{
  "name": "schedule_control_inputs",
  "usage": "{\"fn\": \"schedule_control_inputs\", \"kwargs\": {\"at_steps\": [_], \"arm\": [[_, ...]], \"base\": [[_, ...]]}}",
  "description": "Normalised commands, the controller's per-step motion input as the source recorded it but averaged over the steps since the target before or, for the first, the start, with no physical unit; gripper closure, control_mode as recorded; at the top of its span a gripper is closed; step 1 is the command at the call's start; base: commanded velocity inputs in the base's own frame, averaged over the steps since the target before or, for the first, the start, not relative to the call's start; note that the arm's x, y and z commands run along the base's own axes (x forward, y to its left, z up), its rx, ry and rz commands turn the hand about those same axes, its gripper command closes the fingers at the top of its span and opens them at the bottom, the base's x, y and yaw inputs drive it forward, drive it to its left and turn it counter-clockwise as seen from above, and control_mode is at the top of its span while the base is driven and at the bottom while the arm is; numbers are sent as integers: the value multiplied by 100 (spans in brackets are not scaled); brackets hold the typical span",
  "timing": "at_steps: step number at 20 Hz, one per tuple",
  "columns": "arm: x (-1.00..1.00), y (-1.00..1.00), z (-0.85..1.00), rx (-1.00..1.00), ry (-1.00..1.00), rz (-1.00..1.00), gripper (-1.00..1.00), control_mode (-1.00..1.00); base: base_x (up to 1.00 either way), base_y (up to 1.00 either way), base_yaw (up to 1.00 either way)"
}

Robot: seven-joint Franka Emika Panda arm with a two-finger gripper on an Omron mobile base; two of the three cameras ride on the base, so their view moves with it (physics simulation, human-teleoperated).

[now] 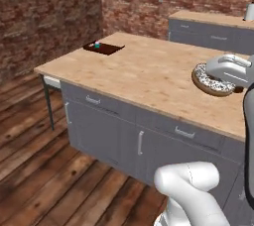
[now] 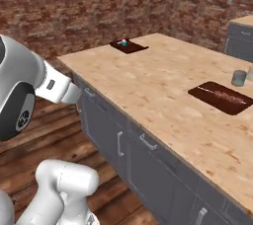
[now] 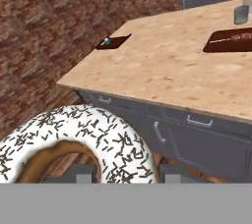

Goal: Take the donut and cupcake from the fridge and place them on the empty tray on the dining counter.

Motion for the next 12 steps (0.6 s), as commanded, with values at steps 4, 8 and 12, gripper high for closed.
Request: {"fn": "schedule_control_inputs", "kwargs": {"at_steps": [4,8,12], "arm": [[0,0,0,0,0,0,100,100],[0,0,0,0,0,0,100,100],[0,0,0,0,0,0,100,100]], "base": [[100,100,-41],[100,100,-28],[100,100,-19]]}}
